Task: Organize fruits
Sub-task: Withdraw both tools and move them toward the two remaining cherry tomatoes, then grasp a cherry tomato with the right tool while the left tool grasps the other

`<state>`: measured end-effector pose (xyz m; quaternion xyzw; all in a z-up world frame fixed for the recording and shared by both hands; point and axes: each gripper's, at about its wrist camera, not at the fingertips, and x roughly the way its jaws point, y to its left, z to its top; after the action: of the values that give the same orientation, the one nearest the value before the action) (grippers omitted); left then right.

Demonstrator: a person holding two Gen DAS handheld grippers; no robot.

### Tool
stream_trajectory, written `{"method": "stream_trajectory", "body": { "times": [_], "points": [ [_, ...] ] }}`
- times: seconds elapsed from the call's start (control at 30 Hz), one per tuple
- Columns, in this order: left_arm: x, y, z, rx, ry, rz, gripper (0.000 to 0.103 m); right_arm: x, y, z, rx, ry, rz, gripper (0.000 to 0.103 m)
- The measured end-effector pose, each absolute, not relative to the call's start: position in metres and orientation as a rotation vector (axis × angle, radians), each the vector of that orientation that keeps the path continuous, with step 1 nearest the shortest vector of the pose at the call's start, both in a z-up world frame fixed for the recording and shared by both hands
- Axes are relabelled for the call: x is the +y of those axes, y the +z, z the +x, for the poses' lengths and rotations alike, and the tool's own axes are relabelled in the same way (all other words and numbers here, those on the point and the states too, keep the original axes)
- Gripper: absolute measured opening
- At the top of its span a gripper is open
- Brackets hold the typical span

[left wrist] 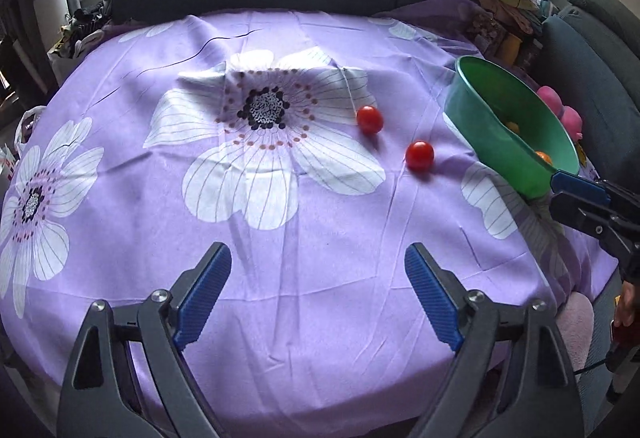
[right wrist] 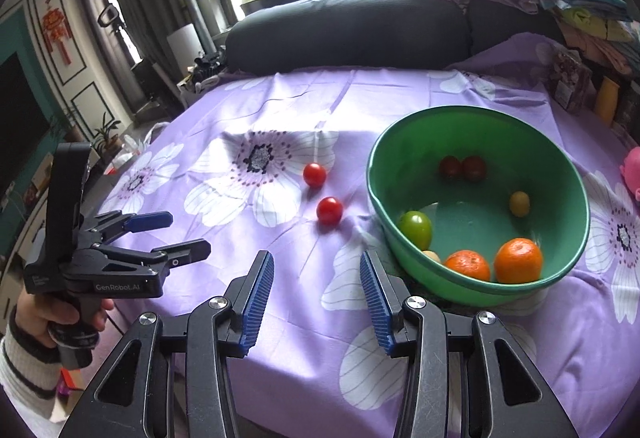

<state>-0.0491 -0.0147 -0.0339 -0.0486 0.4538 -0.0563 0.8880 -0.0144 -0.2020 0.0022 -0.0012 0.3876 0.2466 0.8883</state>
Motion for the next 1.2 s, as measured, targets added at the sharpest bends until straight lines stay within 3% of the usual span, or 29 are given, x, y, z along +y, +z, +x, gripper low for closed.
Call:
{"method": "stream_trajectory", "body": {
  "times": [0.37,1.2],
  "points": [
    [-0.005,-0.04,-0.045,0.94,-0.185,-0.145,0.089,-0.165,-0.017,-0.001,0.891,0.516,-0.07,0.046],
    [-0.006,-0.035,0.045,0.927,-0.3,-0.112,0.089,-0.126,-0.053,0.081,1.002,0.361,-0.147,0.045]
  ]
}}
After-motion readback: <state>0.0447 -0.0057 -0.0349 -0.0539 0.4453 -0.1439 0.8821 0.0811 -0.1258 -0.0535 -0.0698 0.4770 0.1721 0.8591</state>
